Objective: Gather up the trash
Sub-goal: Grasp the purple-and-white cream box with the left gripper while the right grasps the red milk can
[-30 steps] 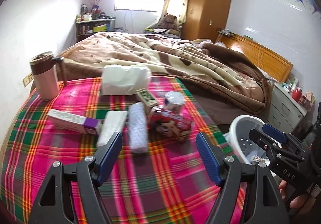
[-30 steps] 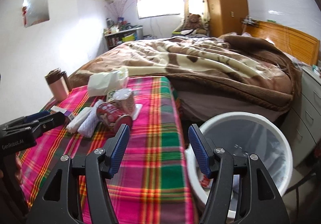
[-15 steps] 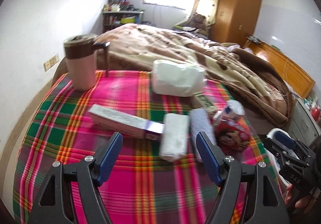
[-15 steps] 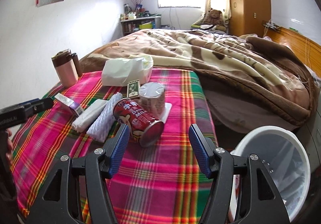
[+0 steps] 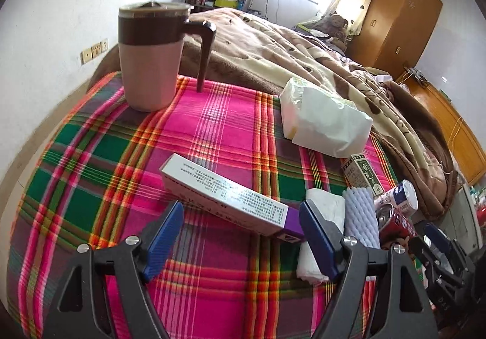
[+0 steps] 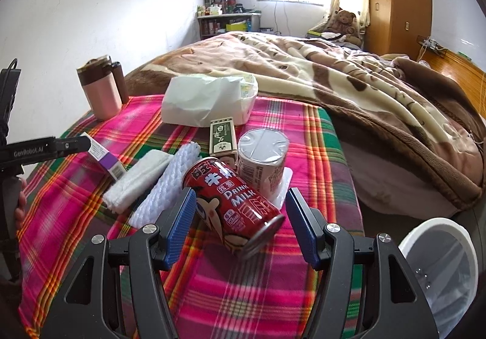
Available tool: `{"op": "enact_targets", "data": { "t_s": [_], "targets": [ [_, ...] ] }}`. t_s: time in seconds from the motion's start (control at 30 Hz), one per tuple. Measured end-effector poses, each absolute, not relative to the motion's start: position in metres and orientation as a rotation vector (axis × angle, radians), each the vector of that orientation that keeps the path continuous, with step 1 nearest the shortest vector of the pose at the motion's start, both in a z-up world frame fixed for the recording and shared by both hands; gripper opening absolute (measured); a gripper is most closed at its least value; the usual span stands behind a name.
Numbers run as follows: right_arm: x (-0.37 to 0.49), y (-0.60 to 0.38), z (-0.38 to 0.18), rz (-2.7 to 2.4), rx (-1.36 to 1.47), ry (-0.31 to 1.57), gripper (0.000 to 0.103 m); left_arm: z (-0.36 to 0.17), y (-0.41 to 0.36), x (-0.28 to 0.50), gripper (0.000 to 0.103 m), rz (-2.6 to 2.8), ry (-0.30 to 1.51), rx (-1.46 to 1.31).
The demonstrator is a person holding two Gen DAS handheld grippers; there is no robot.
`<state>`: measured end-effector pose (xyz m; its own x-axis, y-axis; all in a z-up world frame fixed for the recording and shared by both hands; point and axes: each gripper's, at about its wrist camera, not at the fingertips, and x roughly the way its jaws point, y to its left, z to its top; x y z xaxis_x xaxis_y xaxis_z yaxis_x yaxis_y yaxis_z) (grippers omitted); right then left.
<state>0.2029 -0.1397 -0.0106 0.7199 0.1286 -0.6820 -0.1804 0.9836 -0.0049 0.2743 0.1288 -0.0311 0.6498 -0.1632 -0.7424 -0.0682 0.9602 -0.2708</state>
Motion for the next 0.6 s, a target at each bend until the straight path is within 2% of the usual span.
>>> {"op": "enact_targets", "data": {
  "t_s": [0.6],
  "targets": [
    [0.214, -0.136, -0.020, 0.235, -0.055, 0.807, 0.063, -0.062, 0.111, 0.314, 0.080, -0.039, 0.975, -0.260]
  ]
}}
